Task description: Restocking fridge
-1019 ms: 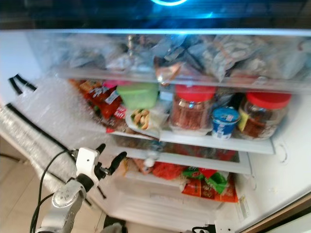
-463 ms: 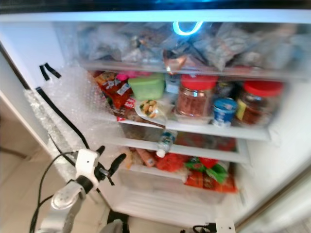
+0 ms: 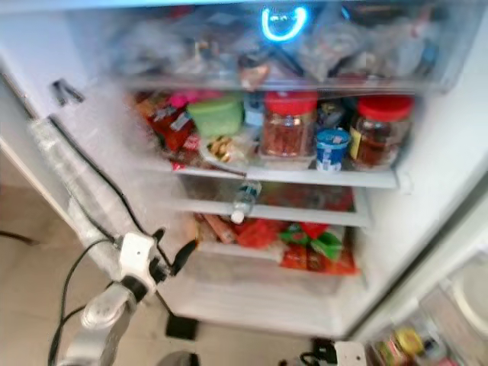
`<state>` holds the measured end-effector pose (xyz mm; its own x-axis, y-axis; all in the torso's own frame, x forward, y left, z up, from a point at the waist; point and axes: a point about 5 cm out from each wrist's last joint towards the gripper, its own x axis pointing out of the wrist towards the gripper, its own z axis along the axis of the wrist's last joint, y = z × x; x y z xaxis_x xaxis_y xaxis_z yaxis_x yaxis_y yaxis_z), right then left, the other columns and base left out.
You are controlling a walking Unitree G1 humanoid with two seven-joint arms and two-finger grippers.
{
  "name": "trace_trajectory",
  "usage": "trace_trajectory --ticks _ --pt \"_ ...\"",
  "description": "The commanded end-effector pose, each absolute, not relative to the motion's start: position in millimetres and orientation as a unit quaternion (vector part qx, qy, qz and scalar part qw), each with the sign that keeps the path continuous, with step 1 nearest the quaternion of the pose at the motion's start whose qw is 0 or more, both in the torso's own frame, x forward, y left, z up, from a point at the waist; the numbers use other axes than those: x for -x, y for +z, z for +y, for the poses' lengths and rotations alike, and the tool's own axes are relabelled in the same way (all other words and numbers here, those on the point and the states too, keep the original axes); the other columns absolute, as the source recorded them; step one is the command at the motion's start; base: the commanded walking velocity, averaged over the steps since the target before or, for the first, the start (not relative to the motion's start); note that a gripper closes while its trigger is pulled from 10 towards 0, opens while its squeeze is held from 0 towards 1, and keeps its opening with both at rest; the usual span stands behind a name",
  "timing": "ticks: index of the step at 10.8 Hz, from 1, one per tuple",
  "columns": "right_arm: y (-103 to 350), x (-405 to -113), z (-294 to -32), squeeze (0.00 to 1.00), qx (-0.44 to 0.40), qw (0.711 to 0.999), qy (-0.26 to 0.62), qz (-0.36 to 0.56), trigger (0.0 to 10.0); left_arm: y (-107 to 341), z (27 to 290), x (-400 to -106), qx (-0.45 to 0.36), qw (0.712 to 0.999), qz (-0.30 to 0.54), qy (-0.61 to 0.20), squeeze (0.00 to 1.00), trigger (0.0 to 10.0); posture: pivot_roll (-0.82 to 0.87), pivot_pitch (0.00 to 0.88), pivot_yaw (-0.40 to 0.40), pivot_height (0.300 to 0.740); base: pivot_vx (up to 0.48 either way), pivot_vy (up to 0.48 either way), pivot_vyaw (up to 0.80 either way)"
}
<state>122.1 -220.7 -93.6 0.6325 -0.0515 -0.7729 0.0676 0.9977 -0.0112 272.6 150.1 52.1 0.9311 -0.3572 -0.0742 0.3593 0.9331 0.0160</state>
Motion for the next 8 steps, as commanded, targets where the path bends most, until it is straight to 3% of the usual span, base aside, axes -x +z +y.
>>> trace_trajectory --ticks 1,4,6,8 --pt "-110 -77 -211 0.0 -0.019 0.861 -0.02 0.508 10.0 49 151 -272 -0.012 0.983 0.044 -0.177 0.0 10.0 -0.03 0.017 0.086 0.656 -0.304 0.0 0.0" --pt "-110 -78 -210 0.0 -0.021 0.861 -0.019 0.509 10.0 34 162 -268 0.002 0.986 0.081 -0.148 0.0 10.0 -0.03 0.014 0.089 0.656 -0.311 0.0 0.0" --pt "-110 -79 -209 0.0 -0.022 0.861 -0.019 0.508 10.0 6 179 -259 0.017 0.983 0.152 -0.102 0.0 10.0 -0.03 0.007 0.092 0.656 -0.328 0.0 0.0" --pt "-110 -80 -209 0.0 -0.023 0.861 -0.021 0.507 10.0 -25 199 -244 0.002 0.967 0.252 -0.038 0.0 10.0 -0.02 0.0 0.09 0.656 0.0 0.0 0.0"
